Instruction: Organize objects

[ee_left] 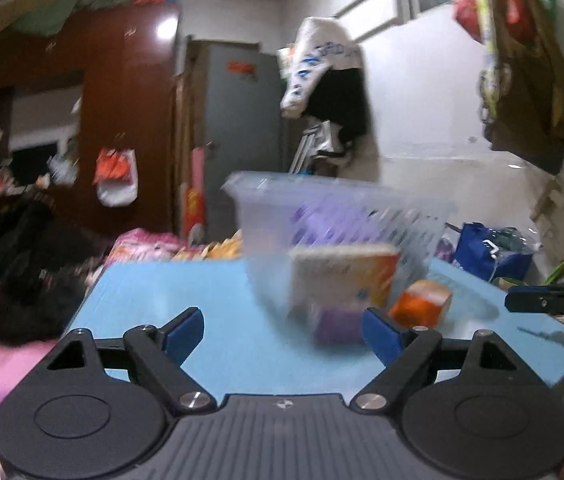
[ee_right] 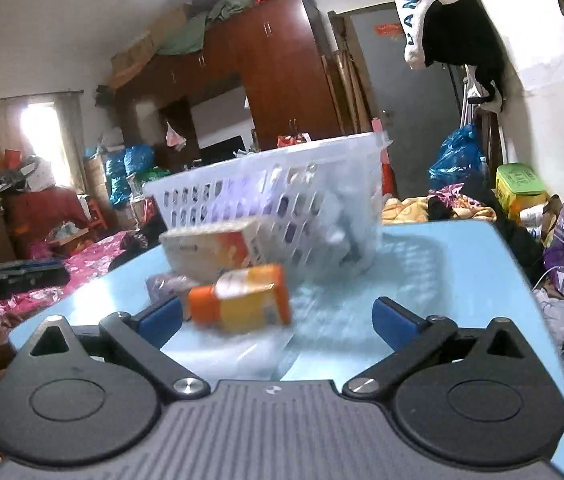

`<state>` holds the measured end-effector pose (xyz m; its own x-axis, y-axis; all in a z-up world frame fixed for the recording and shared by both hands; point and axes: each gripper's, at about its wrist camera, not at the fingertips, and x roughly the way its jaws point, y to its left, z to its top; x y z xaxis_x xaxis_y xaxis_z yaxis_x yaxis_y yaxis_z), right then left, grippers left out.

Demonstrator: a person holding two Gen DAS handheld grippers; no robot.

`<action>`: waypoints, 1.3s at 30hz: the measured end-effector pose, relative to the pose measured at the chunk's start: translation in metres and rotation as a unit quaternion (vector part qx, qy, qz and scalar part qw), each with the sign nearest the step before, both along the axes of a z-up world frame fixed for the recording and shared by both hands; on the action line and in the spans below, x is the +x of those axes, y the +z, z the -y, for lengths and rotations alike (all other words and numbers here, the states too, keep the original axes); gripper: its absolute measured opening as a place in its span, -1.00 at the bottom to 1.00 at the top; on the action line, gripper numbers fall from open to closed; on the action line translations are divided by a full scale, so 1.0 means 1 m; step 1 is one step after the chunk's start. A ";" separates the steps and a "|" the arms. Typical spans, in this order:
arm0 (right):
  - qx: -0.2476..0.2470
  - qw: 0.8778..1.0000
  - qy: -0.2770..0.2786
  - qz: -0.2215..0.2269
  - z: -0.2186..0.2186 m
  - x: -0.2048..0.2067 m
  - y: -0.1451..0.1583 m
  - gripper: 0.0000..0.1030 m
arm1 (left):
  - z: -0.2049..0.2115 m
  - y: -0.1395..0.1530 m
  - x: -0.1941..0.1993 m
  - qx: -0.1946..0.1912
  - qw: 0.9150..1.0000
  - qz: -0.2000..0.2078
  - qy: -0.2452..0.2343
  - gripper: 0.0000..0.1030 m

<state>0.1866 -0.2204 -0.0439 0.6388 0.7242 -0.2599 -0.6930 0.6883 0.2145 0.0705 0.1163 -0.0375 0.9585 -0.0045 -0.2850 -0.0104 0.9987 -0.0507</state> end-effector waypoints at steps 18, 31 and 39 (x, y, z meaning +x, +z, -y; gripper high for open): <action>-0.028 0.999 0.020 0.008 -0.019 -0.008 -0.012 1.00 | -0.001 -0.034 -0.011 -0.003 0.997 -0.006 -0.071 0.72; -0.037 0.999 0.034 0.008 -0.025 -0.010 -0.015 1.00 | 0.003 -0.041 -0.013 0.003 0.996 -0.002 -0.095 0.72; -0.037 0.999 0.037 0.010 -0.025 -0.012 -0.016 1.00 | 0.004 -0.041 -0.017 0.003 0.994 0.004 -0.108 0.72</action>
